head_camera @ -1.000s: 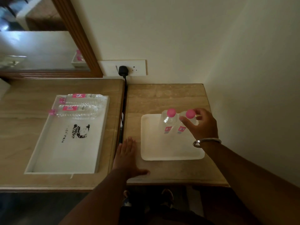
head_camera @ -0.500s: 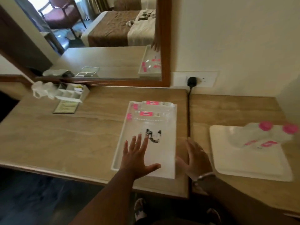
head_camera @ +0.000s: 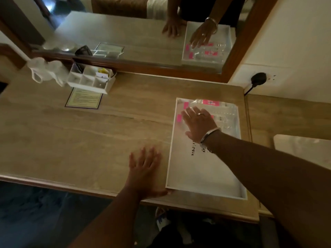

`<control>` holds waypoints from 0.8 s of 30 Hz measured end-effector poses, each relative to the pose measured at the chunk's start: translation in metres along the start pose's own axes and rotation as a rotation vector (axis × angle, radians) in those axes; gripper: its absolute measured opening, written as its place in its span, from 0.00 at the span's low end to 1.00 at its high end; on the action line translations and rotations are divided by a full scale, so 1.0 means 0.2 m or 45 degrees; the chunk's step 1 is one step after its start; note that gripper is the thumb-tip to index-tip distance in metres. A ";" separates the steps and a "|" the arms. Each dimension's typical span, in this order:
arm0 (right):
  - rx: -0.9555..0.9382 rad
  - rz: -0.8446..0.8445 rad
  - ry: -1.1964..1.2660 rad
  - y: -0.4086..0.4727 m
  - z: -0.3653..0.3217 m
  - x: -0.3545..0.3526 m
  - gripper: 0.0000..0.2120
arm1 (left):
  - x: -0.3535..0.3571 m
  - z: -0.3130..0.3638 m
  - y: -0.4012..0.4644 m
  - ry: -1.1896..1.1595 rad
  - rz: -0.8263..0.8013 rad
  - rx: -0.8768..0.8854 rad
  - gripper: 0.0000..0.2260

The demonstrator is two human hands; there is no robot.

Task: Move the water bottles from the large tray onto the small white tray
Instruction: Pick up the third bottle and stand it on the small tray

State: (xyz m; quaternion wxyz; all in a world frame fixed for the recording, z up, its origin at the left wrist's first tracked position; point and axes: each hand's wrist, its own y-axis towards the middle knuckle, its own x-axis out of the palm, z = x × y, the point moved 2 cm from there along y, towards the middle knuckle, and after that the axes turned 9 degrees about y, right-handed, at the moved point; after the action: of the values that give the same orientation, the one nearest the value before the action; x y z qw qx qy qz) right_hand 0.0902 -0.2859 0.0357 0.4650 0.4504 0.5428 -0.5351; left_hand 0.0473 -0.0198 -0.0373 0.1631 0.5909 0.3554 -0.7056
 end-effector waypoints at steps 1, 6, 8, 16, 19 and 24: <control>0.017 -0.016 -0.031 0.03 -0.01 0.00 0.37 | 0.00 -0.01 0.00 -0.011 0.004 0.008 0.61; 0.094 0.042 -0.137 0.10 -0.11 -0.01 0.17 | 0.01 -0.01 0.00 -0.083 0.013 0.048 0.60; 0.088 0.008 -0.088 0.10 -0.13 -0.03 0.13 | 0.00 -0.02 0.00 -0.086 0.018 0.058 0.60; 0.319 0.770 0.699 -0.25 0.05 -0.30 0.12 | -0.02 -0.02 -0.01 -0.042 -0.051 0.050 0.61; 0.727 1.020 1.143 -0.44 0.16 -0.35 0.14 | -0.02 -0.03 -0.02 -0.047 -0.064 0.058 0.61; 0.991 1.111 1.399 -0.73 0.31 -0.32 0.19 | -0.02 -0.03 -0.02 -0.018 -0.073 0.074 0.61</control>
State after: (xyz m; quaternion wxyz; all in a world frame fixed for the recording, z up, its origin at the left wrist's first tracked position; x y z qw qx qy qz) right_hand -0.0419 -0.3503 0.1225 0.1083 0.9508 0.2434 -0.1579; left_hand 0.0505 -0.0128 -0.0331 0.1282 0.5801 0.3505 -0.7240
